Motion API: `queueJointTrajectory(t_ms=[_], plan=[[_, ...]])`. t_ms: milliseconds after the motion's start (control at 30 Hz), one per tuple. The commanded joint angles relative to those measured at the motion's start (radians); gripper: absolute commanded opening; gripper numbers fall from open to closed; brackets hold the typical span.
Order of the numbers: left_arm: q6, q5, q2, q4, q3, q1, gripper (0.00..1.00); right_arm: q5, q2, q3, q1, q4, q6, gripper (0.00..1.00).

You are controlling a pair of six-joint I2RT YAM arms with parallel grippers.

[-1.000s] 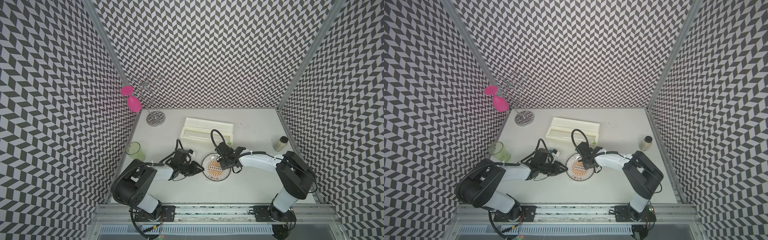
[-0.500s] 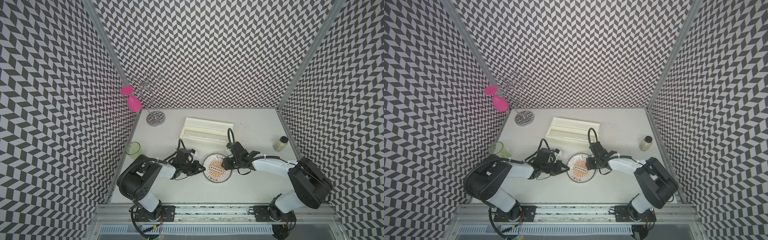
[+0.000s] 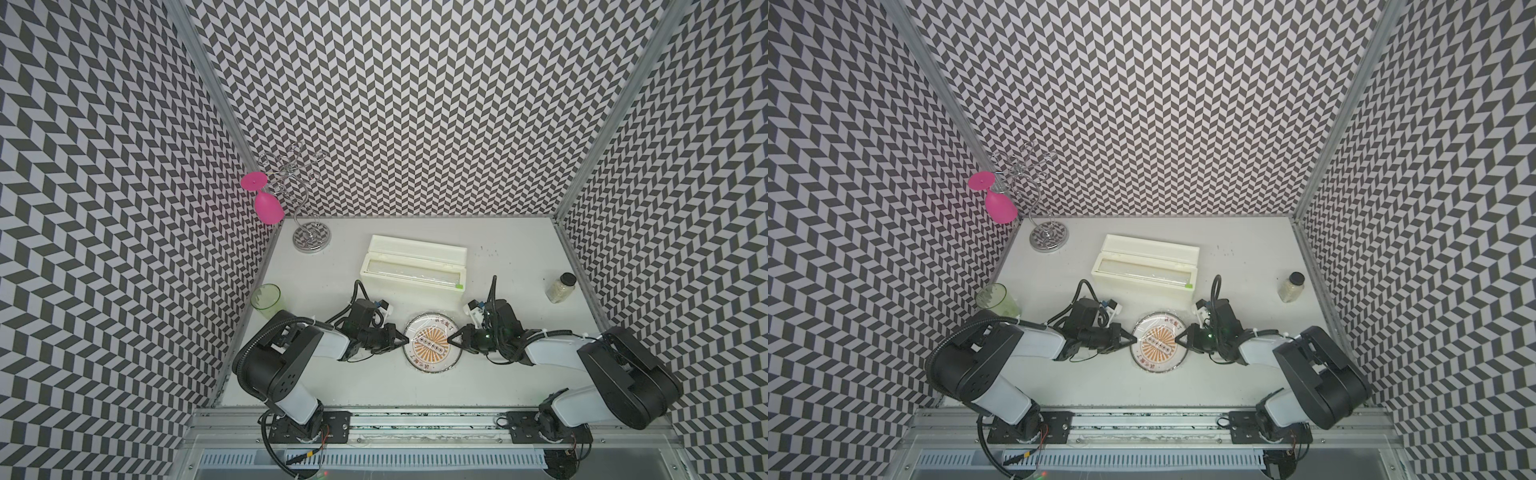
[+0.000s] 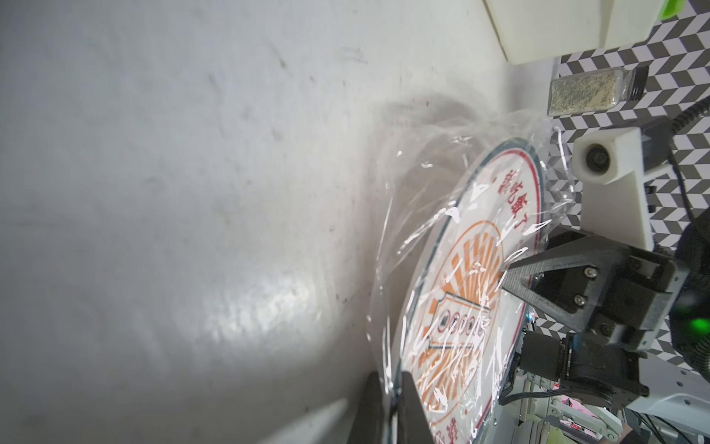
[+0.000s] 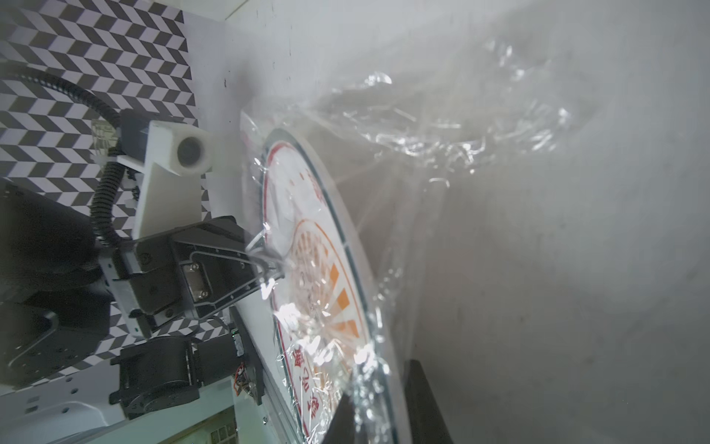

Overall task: Wrap the plate with plastic wrap
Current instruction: Cover the plate with plastic wrap.

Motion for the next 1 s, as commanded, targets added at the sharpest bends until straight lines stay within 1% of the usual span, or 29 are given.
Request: queueJointTrajectory(t_ms=[0, 33, 100, 133, 200, 267, 367, 400, 500, 567, 600, 667, 767, 800, 867, 933, 967], plan=[[0.037, -0.096, 0.039, -0.100, -0.015, -0.026, 0.00, -0.143, 0.012, 0.022, 0.034, 0.194, 0.063, 0.06], [0.039, -0.097, 0.039, -0.104, -0.014, -0.026, 0.00, -0.126, 0.019, 0.031, 0.032, 0.152, 0.053, 0.07], [0.045, -0.103, 0.040, -0.113, -0.011, -0.026, 0.00, -0.075, 0.032, 0.054, 0.034, 0.049, 0.024, 0.14], [0.046, -0.105, 0.041, -0.116, -0.011, -0.026, 0.00, -0.054, 0.034, 0.059, 0.032, 0.024, 0.022, 0.20], [0.054, -0.110, 0.040, -0.125, -0.009, -0.026, 0.00, -0.045, 0.038, 0.056, 0.031, 0.018, 0.033, 0.39], [0.063, -0.119, 0.040, -0.140, -0.006, -0.025, 0.00, -0.018, 0.038, 0.073, 0.033, -0.031, 0.028, 0.53], [0.072, -0.129, 0.037, -0.158, -0.006, -0.026, 0.00, 0.059, 0.031, 0.123, 0.032, -0.184, -0.022, 0.67], [0.073, -0.130, 0.036, -0.159, -0.007, -0.026, 0.00, 0.073, 0.023, 0.133, 0.030, -0.219, -0.034, 0.73], [0.080, -0.138, 0.035, -0.171, -0.005, -0.026, 0.00, 0.099, 0.004, 0.154, 0.010, -0.319, -0.080, 0.86], [0.082, -0.143, 0.033, -0.176, -0.004, -0.026, 0.00, 0.145, -0.010, 0.188, -0.010, -0.422, -0.142, 0.93], [0.084, -0.147, 0.032, -0.180, -0.002, -0.027, 0.00, 0.179, -0.020, 0.209, -0.024, -0.477, -0.179, 0.95], [0.091, -0.154, 0.033, -0.192, 0.003, -0.028, 0.00, 0.250, -0.046, 0.253, -0.053, -0.571, -0.239, 0.96], [0.103, -0.169, 0.032, -0.222, 0.018, -0.035, 0.00, 0.416, -0.076, 0.341, -0.058, -0.709, -0.315, 0.96], [0.106, -0.174, 0.029, -0.231, 0.026, -0.038, 0.00, 0.454, -0.088, 0.370, -0.059, -0.741, -0.332, 0.96], [0.106, -0.175, 0.020, -0.243, 0.037, -0.042, 0.01, 0.458, -0.125, 0.394, -0.059, -0.746, -0.357, 0.94], [0.102, -0.176, 0.005, -0.257, 0.052, -0.049, 0.07, 0.437, -0.150, 0.400, -0.040, -0.720, -0.386, 0.87], [0.100, -0.174, -0.007, -0.262, 0.059, -0.050, 0.10, 0.462, -0.149, 0.412, -0.016, -0.723, -0.405, 0.82]])
